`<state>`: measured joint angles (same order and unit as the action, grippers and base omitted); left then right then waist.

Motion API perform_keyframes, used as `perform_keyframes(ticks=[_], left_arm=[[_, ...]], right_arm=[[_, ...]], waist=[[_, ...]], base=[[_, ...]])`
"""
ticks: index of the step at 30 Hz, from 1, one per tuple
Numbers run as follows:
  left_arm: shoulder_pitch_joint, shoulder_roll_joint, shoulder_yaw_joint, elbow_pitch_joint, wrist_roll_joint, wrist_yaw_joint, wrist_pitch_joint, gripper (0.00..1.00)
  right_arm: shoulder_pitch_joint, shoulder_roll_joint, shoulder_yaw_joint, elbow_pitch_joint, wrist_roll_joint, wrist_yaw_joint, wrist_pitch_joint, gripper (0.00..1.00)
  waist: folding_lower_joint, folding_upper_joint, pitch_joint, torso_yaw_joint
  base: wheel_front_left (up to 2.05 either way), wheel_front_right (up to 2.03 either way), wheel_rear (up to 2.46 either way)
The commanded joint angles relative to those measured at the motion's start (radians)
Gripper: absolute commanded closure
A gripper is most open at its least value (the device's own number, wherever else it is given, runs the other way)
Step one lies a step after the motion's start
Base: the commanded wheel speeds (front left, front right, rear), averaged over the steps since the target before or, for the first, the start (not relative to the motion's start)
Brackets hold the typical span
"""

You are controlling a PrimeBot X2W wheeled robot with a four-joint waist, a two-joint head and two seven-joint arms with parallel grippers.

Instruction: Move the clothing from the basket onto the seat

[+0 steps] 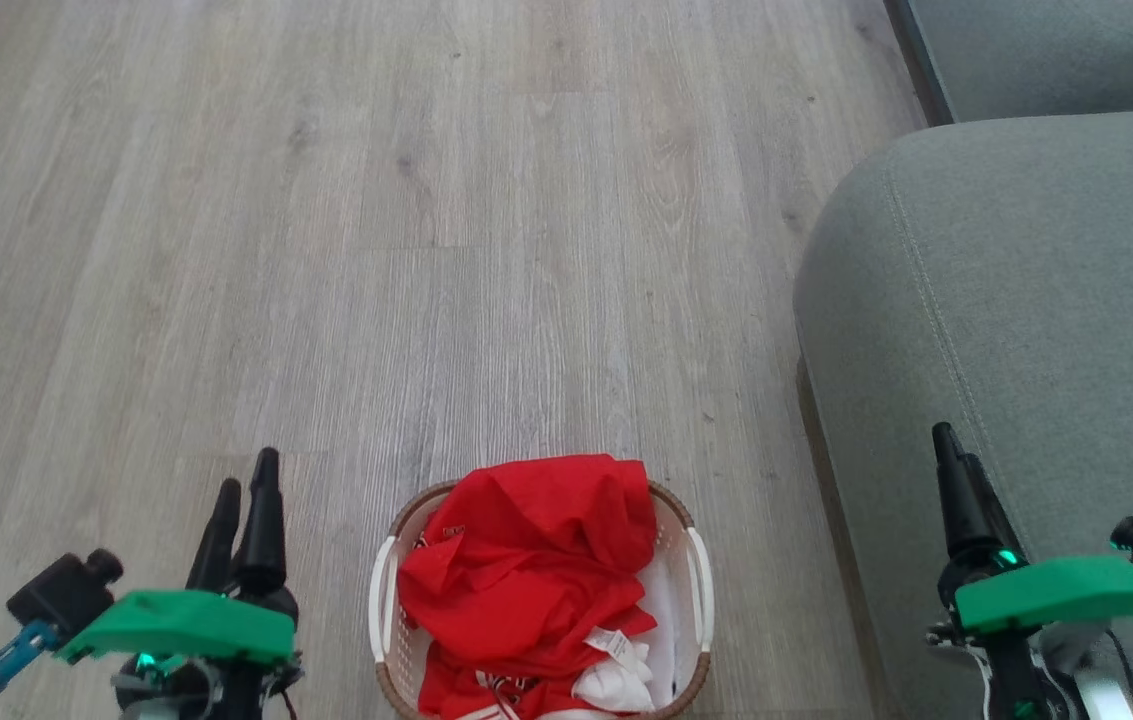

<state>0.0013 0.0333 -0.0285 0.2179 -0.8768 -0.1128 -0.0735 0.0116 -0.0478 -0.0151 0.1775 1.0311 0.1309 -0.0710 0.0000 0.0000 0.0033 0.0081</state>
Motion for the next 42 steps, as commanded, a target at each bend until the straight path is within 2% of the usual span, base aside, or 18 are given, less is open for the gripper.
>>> perform_keyframes(ticks=[1, 14, 42], left_arm=[[-0.060, 0.016, 0.007, -0.043, 0.040, 0.006, -0.014, 0.00], [-0.059, 0.016, -0.011, -0.051, 0.235, 0.029, -0.052, 0.00], [-0.063, 0.016, -0.043, -0.084, 0.549, 0.046, -0.131, 0.00]], right_arm=[[-0.029, -0.024, 0.019, -0.045, -0.035, 0.000, -0.014, 0.00], [-0.024, -0.029, 0.043, -0.036, -0.253, 0.000, -0.053, 0.00], [-0.024, -0.044, 0.099, -0.068, -0.527, 0.000, -0.133, 0.00]], waist=[[0.0000, 0.0000, 0.000, 0.001], [0.0000, 0.0000, -0.004, 0.000], [0.0000, 0.0000, -0.010, 0.000]], base=[[0.00, 0.00, 0.00], [0.00, 0.00, 0.00], [0.00, 0.00, 0.00]])
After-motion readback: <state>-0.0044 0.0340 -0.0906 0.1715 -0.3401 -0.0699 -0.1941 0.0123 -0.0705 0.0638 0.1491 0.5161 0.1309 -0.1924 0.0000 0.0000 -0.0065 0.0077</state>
